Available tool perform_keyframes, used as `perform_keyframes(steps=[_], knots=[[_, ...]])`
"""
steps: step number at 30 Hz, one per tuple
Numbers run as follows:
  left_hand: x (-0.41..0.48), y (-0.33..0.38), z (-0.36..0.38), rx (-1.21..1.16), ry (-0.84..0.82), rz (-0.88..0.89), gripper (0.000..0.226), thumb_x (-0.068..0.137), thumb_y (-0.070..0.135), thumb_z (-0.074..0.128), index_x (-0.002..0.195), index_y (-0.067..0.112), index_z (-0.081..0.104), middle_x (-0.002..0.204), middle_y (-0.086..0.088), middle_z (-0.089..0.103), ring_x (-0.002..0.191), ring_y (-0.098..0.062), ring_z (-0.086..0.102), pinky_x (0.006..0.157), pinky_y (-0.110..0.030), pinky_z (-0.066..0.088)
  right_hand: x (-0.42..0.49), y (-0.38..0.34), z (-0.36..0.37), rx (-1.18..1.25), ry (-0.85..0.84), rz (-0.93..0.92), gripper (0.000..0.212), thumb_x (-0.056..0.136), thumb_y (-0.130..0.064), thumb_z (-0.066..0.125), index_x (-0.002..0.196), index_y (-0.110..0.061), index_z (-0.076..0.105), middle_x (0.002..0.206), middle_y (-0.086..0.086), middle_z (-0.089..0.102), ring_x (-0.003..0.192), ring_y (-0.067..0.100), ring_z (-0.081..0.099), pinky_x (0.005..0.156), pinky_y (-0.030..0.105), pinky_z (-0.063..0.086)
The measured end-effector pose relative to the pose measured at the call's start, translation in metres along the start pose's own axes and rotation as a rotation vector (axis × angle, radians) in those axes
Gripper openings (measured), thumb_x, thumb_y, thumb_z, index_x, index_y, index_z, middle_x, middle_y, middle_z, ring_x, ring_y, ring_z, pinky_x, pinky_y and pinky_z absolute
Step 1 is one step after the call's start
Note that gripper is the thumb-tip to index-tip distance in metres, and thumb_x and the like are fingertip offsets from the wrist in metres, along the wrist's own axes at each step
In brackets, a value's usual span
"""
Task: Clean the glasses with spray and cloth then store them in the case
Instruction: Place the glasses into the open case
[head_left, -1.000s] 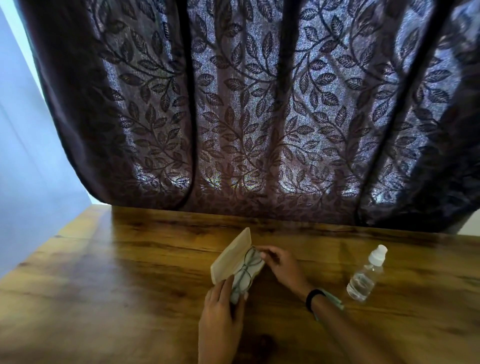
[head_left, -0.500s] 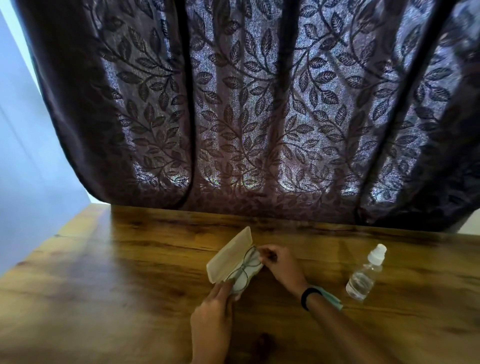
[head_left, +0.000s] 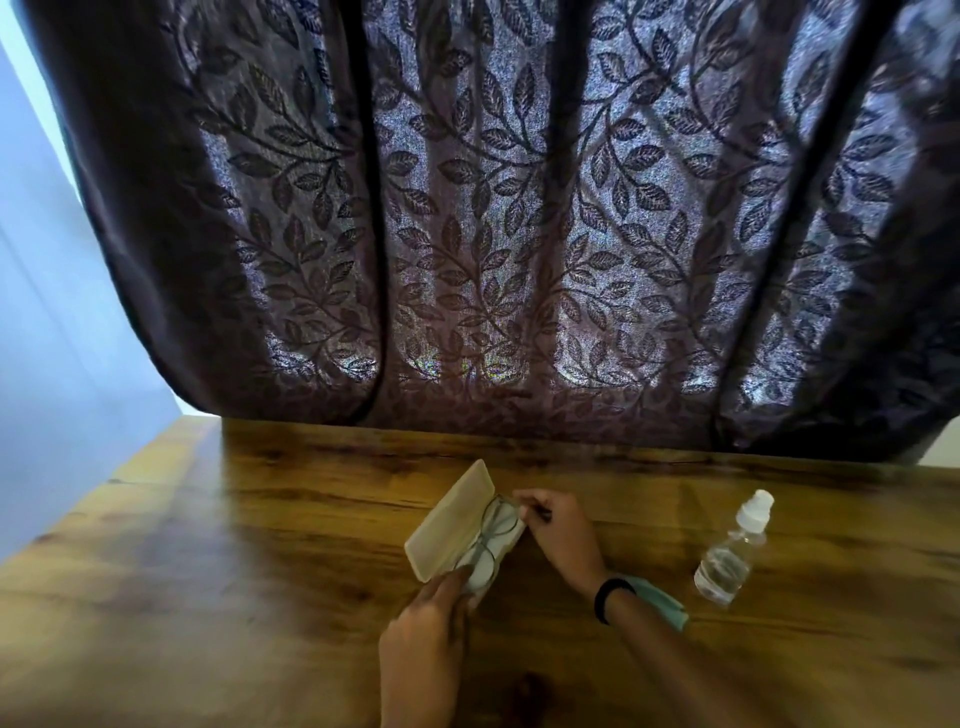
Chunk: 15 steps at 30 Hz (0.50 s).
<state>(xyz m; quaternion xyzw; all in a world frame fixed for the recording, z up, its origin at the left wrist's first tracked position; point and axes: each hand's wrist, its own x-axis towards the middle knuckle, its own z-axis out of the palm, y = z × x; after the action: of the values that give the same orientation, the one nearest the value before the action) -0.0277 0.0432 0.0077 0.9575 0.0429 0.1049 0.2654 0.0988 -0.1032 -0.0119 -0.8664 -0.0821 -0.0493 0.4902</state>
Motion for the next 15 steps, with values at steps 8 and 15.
perform_keyframes(steps=[8, 15], knots=[[-0.001, 0.0, 0.002, -0.036, 0.009, -0.028, 0.033, 0.092, 0.032, 0.047, 0.124, 0.04, 0.049, 0.128, 0.015, 0.057, 0.103, -0.006, 0.061, 0.078, -0.023, 0.05, 0.002, -0.004, -0.001, 0.072, 0.034, 0.023, 0.023, 0.089, -0.009, 0.056, 0.111, -0.011, 0.063, 0.113, 0.005, 0.067, 0.091, 0.003, 0.056, 0.066, -0.005, 0.04], [-0.001, 0.002, -0.001, -0.055, 0.042, -0.033, 0.032, 0.09, 0.031, 0.051, 0.121, 0.04, 0.052, 0.127, 0.015, 0.058, 0.104, -0.007, 0.061, 0.075, -0.022, 0.048, -0.005, -0.011, -0.011, 0.162, 0.073, 0.059, 0.022, 0.09, -0.009, 0.055, 0.11, -0.01, 0.063, 0.107, 0.001, 0.066, 0.089, 0.004, 0.058, 0.067, 0.001, 0.044]])
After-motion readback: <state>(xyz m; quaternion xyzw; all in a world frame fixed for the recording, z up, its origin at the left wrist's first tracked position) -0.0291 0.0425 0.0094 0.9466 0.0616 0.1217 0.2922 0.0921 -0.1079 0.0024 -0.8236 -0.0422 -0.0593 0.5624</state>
